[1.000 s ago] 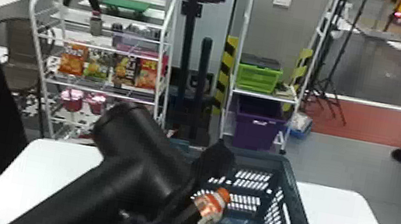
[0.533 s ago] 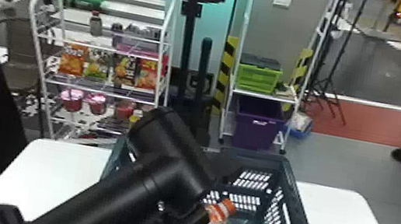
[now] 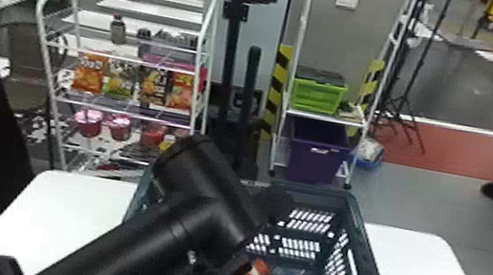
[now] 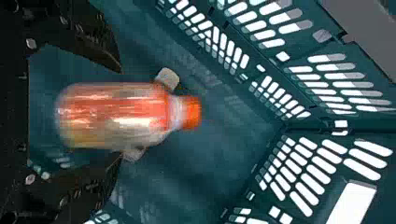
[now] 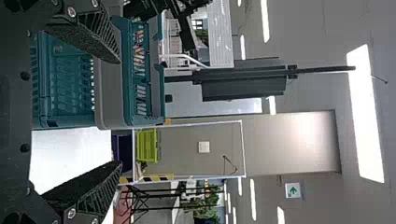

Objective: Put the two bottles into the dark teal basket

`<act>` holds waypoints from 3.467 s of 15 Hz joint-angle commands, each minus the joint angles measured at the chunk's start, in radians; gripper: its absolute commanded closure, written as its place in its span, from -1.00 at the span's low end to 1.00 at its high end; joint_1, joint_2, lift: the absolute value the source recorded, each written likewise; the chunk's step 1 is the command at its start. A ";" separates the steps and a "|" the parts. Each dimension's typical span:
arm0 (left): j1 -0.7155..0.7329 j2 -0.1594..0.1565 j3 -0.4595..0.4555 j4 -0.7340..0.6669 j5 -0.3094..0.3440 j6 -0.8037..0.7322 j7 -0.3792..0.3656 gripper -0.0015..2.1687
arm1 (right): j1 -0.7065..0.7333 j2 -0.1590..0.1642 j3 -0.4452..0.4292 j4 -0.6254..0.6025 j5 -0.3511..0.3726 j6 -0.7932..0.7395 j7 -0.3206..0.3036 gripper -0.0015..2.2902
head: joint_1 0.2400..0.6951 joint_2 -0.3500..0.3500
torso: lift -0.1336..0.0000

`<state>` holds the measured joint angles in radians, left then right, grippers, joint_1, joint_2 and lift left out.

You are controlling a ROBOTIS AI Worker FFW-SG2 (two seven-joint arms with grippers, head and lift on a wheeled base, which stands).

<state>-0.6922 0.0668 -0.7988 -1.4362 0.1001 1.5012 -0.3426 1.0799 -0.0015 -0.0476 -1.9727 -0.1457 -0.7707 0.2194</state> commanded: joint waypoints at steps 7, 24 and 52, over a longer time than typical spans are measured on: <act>0.263 0.145 0.250 -0.538 0.079 -0.020 0.341 -0.99 | 0.017 0.002 0.003 -0.043 0.003 0.052 0.000 -0.88 | 0.14 0.00 | 1.00; 1.548 0.205 0.679 -0.920 -0.039 -1.671 0.663 -0.95 | 0.014 -0.008 0.011 -0.126 0.025 0.218 0.006 -0.88 | 0.14 0.00 | 1.00; 1.706 0.179 0.586 -0.642 -0.059 -2.112 0.771 -0.95 | 0.043 -0.006 0.041 -0.181 0.086 0.227 0.011 -0.88 | 0.14 0.00 | 1.00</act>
<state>1.0161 0.2432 -0.2043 -2.0813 0.0414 -0.6072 0.4275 1.1221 -0.0064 -0.0045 -2.1533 -0.0601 -0.5380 0.2283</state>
